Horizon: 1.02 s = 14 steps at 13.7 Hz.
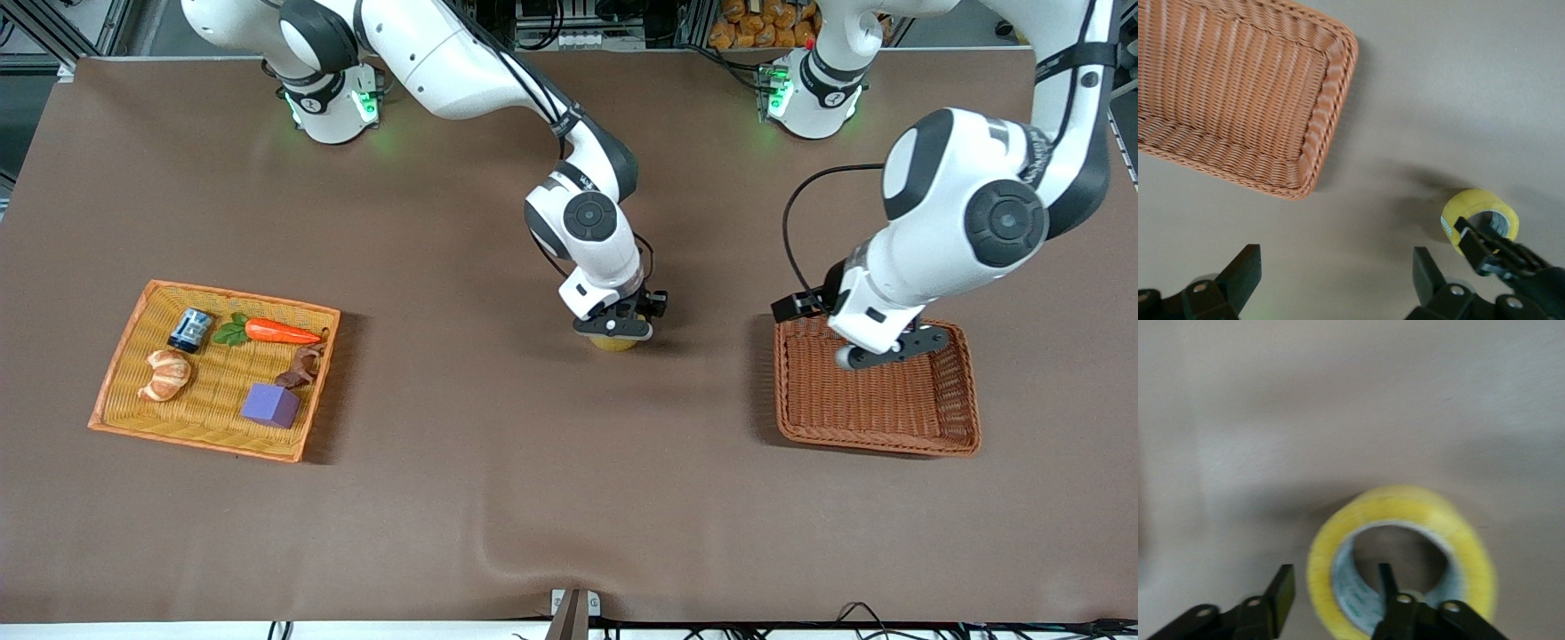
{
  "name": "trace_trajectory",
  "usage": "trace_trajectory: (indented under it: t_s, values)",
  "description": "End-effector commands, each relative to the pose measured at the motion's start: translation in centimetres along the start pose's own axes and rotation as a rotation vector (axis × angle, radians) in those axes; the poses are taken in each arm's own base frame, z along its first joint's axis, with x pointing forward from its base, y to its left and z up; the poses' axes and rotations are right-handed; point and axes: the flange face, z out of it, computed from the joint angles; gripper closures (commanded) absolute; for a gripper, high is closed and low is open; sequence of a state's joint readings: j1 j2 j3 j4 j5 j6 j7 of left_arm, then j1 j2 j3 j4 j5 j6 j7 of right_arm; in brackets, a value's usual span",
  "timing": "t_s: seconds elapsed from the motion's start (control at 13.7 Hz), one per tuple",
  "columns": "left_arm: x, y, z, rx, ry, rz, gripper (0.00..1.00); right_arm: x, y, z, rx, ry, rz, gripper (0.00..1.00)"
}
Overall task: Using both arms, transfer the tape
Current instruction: 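Carry the tape to mid-table and set it down with the right gripper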
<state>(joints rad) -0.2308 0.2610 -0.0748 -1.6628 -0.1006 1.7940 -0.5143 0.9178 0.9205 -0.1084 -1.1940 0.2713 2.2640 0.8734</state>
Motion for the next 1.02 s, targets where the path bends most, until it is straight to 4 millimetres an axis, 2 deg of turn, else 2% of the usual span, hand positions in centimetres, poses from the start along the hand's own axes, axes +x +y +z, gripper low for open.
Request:
trace_trajectory:
  t_s: [0.0,0.15,0.29,0.37,0.51,0.58,0.8,0.95]
  values:
    - [-0.9,2.3,0.8,-0.007,-0.003,-0.009,0.00,3.0,2.5,-6.2,-0.071,-0.050,-0.011,0.00]
    - [-1.1,3.4,1.7,-0.010,-0.011,-0.028,0.00,4.3,4.6,-11.4,-0.065,-0.028,0.017,0.00]
    - [-2.1,5.8,3.0,0.001,-0.012,-0.011,0.00,7.3,8.6,-16.4,-0.038,-0.014,0.022,0.00]
    - [-2.0,6.0,3.5,0.004,-0.009,-0.029,0.00,7.7,10.1,-18.0,-0.045,-0.030,0.010,0.00]
    - [-2.0,6.6,4.6,0.005,-0.017,-0.041,0.00,9.9,15.0,-22.5,-0.055,-0.059,0.047,0.00]
    - [-2.4,7.4,5.0,0.008,-0.015,-0.029,0.00,10.1,17.1,-24.6,-0.058,-0.076,0.027,0.00]
    - [-2.9,9.0,5.5,-0.005,0.001,-0.081,0.00,11.3,25.7,-31.4,-0.060,-0.041,-0.042,0.00]
    - [-3.6,10.5,7.0,0.003,0.002,-0.113,0.00,12.1,29.5,-34.6,-0.130,-0.045,-0.043,0.00]
